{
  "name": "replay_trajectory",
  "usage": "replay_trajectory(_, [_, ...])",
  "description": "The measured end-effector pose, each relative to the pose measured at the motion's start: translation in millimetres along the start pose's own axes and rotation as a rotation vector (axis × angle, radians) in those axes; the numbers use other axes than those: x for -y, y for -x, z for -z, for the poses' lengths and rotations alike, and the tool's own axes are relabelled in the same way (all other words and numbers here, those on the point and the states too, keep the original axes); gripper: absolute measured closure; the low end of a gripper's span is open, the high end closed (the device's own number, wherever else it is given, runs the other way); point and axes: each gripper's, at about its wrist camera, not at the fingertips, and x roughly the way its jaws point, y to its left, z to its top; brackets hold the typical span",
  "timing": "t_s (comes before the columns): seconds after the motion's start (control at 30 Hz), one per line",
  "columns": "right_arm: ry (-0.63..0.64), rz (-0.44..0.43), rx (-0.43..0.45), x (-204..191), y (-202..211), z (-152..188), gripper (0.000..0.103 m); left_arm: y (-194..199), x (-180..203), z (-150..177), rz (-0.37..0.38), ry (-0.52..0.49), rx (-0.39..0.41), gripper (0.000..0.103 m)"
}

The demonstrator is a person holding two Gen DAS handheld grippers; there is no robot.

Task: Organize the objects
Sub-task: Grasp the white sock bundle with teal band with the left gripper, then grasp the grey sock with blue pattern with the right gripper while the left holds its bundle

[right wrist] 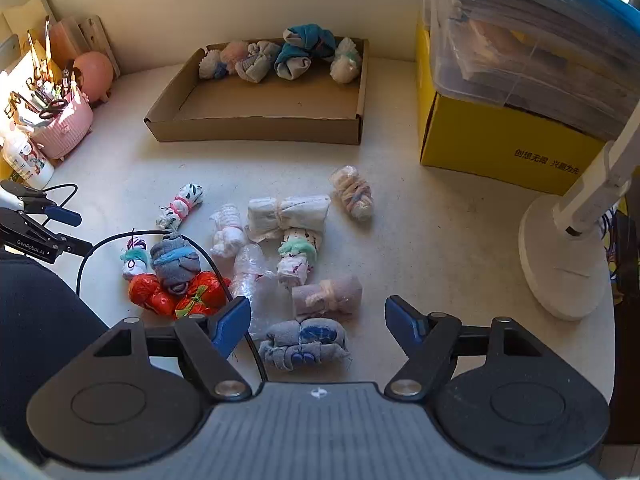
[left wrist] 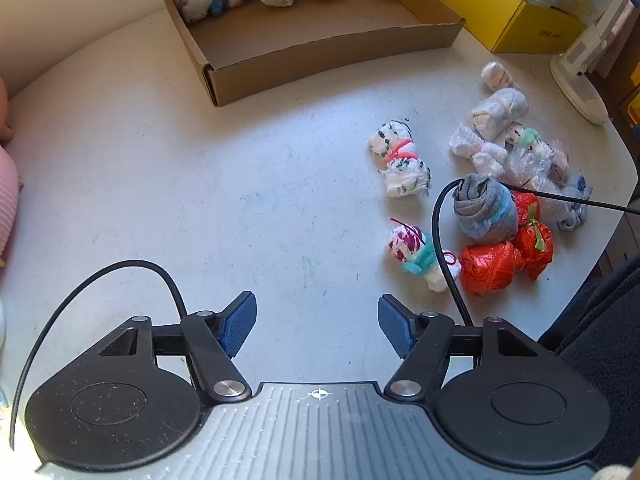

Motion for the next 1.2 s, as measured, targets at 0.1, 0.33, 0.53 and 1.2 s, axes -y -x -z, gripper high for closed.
replay_trajectory(0.1, [-0.008,-0.001,-0.011,0,-19,7,0.027,-10,8,6,0.048,-0.039,-0.006,0.032])
replay_trajectory(0.33, [0.058,-0.029,-0.088,-21,-61,30,0.03,-29,33,6,0.083,-0.135,0.04,0.034])
replay_trajectory(0.53, [0.035,-0.033,-0.066,-22,-60,32,0.029,-29,46,-1,0.126,-0.134,0.098,0.031])
replay_trajectory(1.2, [-0.128,0.09,-0.049,19,-46,67,0.03,-34,30,-14,0.071,-0.033,0.143,0.046])
